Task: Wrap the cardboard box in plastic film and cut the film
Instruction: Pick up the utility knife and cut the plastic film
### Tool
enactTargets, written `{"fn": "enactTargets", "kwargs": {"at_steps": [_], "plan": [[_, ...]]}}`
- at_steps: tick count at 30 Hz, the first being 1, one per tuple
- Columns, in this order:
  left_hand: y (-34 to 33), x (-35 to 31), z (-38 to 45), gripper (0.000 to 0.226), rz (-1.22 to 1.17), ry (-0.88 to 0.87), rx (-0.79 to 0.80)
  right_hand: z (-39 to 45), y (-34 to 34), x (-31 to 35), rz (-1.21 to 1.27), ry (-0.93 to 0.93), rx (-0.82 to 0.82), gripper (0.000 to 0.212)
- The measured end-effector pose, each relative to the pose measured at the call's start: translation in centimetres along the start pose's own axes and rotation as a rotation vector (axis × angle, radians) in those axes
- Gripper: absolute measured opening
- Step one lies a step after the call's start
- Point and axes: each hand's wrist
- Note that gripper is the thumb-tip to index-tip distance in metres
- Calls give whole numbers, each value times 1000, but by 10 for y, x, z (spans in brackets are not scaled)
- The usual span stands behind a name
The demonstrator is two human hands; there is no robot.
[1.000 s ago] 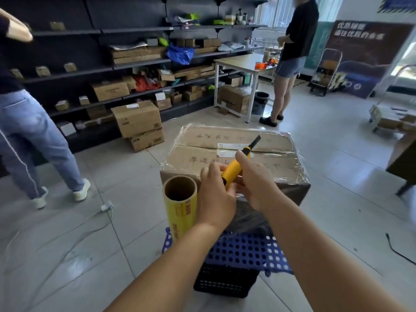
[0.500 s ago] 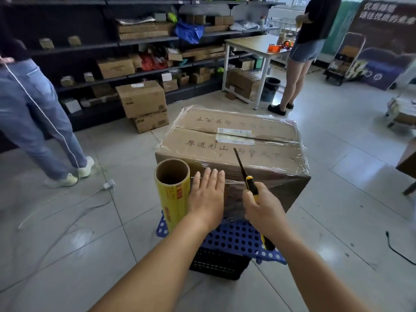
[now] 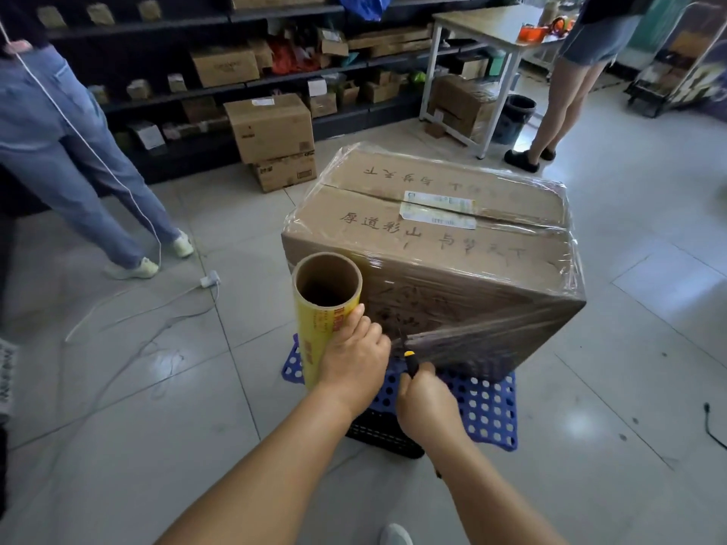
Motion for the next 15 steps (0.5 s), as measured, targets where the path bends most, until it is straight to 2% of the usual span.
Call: {"fn": "enactTargets", "kwargs": {"at_steps": [2,6,9,12,15], "plan": [[-2,0,0,39,24,2,8,11,-9,2,-14,-18,36,33],[-9,13,0,31,40,61,86,14,-35,-9,42,-169,133,32],[-18,22,-5,30,74,98,171,6,-56,-27,132,-166,157,31],[-29,19,-4,34,84,62,200,13,-63,-31,164,-133,141,28],[-47,7,4,51,71,52,219,22,-62,-27,200,-100,115,27]]}}
Point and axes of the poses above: each hand's wrist, its own z-axis towards the middle knuckle, its own y-axis out of the back of the hand, x = y × z, and after that the axes turned 8 degrees about -y, right-handed
